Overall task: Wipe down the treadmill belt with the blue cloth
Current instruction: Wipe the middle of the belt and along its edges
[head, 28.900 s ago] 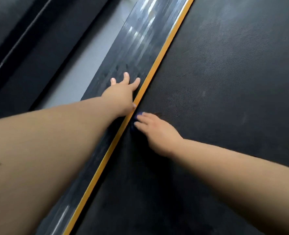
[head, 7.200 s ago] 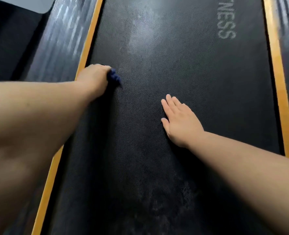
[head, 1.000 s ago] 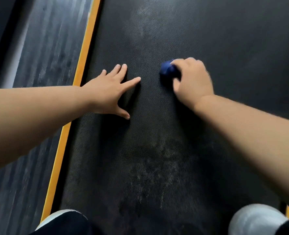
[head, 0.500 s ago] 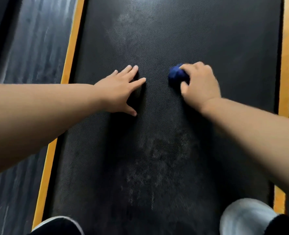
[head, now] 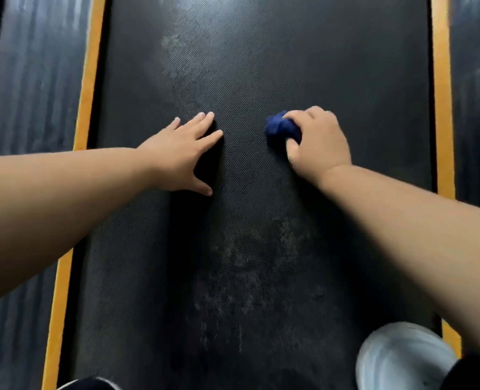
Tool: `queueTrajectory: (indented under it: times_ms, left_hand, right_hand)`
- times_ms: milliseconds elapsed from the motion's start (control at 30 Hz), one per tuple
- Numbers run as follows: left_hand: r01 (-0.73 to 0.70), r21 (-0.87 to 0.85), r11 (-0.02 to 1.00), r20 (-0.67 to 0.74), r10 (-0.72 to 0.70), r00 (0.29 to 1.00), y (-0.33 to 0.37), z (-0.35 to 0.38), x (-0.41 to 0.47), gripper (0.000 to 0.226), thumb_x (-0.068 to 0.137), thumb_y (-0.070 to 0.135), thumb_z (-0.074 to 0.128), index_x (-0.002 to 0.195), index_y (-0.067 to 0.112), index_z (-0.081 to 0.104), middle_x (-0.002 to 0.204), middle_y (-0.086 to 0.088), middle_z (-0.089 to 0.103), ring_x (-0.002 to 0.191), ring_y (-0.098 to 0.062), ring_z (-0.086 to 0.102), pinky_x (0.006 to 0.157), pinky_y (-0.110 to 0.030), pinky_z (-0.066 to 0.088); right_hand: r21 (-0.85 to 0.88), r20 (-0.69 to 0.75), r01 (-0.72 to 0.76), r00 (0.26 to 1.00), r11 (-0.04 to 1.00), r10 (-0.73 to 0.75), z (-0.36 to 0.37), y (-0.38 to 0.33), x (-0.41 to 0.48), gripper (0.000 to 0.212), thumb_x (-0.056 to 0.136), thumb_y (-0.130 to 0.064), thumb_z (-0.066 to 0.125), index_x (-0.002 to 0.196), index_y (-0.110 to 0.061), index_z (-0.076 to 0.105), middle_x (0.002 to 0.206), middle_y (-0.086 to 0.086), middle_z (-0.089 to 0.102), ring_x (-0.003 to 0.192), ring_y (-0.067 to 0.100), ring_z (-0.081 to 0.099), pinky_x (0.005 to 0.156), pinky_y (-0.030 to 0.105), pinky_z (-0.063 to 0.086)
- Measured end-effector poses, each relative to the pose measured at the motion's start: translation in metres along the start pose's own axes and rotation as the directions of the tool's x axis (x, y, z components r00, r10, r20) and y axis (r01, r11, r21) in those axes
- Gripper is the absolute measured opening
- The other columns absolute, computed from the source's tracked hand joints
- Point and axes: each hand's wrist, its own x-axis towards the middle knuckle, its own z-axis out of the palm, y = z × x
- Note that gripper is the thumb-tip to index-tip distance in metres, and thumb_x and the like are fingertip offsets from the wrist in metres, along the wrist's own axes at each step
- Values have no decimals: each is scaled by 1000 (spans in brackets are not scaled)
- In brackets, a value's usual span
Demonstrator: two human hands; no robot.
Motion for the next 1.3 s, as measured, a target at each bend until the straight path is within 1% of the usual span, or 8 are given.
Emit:
queueTrajectory:
  times_ms: [133,300,500,767,967,1033,1200,1300]
  left_hand:
    - [-12,-3,1000,8,12,1000,6,-10,10,119,62,70,68,152,21,7,159,-9,-6,147,-25,-4,116,-48,12]
    - [-9,19,1000,56,8,998,17,-12,22,122,62,70,69,152,19,5,158,-16,-8,146,-28,-4,117,-46,12]
    - [-27,0,1000,8,27,1000,33,-23,35,119,63,73,64,152,17,10,160,0,-4,147,-23,0,117,-49,17]
    - [-13,1,1000,31,13,999,48,-22,48,118,61,70,69,152,28,7,160,-1,-6,146,-28,-3,113,-58,16]
    - [-72,39,997,11,72,997,56,-30,50,118,62,69,69,152,25,8,160,-6,-4,147,-25,-5,116,-48,8]
    - [-79,25,997,0,79,997,63,-35,51,118,61,69,70,152,24,9,160,-5,-3,147,-25,-3,116,-50,11]
    - [-49,-25,998,41,50,998,91,-38,51,116,63,65,72,152,27,9,160,-3,-5,147,-26,0,114,-53,19]
    - [-29,-31,999,84,31,996,108,-31,51,115,64,67,71,152,29,6,159,-4,-9,146,-29,-3,113,-53,17]
  right_hand:
    - [29,117,244,962,969,-246,9,-23,-36,37,69,-26,46,101,-16,62,100,11,58,93,34,52,79,44,49]
    - [60,297,719,650,693,-700,1,-6,-54,25,78,-24,58,102,-18,64,95,6,62,80,29,56,62,34,49]
    - [-85,34,-14,999,996,17,-20,35,-15,36,76,-17,55,112,-17,61,109,11,57,100,35,50,84,45,47]
    - [124,271,625,726,770,-633,0,14,-98,39,74,-29,42,104,-18,65,98,6,62,83,29,56,64,36,49]
    - [-98,81,54,996,994,-46,-35,76,-19,38,80,-20,53,118,-20,58,114,12,56,103,36,49,86,47,47]
    - [-147,183,182,971,972,-154,-43,76,-24,35,80,-18,57,115,-18,57,112,12,56,102,35,50,84,46,48]
    - [30,586,793,480,609,-653,-66,75,-71,21,81,-18,55,102,-22,59,101,5,60,88,30,58,60,39,53]
    - [-89,466,570,749,817,-471,-75,109,-65,29,81,-14,59,109,-22,61,110,5,59,96,32,55,72,43,52]
